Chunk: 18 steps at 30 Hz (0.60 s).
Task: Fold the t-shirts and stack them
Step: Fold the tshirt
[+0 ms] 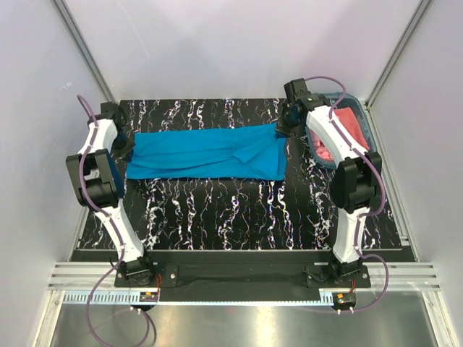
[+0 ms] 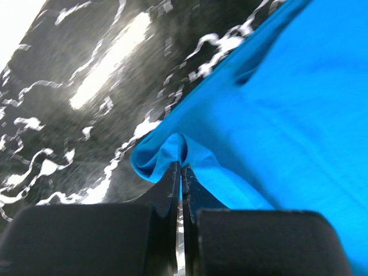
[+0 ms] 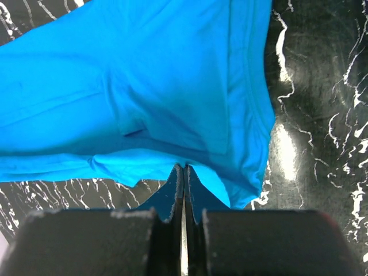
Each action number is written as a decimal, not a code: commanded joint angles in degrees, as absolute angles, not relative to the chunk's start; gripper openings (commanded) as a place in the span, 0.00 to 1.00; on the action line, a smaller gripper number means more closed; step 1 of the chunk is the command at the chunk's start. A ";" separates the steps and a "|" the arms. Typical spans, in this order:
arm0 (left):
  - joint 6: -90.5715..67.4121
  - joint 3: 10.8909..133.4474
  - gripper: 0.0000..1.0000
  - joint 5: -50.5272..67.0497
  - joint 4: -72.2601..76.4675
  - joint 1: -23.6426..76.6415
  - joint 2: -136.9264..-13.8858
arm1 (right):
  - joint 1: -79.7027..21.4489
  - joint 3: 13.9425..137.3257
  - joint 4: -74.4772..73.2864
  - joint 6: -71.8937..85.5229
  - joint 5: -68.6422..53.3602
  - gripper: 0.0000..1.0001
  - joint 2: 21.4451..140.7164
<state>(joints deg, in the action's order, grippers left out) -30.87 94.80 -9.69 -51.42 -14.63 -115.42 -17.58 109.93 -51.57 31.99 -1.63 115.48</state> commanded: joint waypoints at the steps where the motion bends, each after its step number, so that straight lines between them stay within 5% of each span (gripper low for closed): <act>1: -30.15 99.92 0.00 -10.99 -52.73 -13.89 -117.68 | -16.26 113.11 -52.91 30.41 -2.46 0.00 116.63; 18: -30.94 105.81 0.00 -12.48 -53.88 -14.24 -122.51 | -14.59 118.56 -52.38 30.59 -4.48 0.00 123.22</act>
<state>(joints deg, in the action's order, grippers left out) -30.89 101.97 -10.98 -53.93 -13.85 -121.36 -15.46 114.72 -52.93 31.42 -3.31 121.75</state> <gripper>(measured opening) 0.012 0.011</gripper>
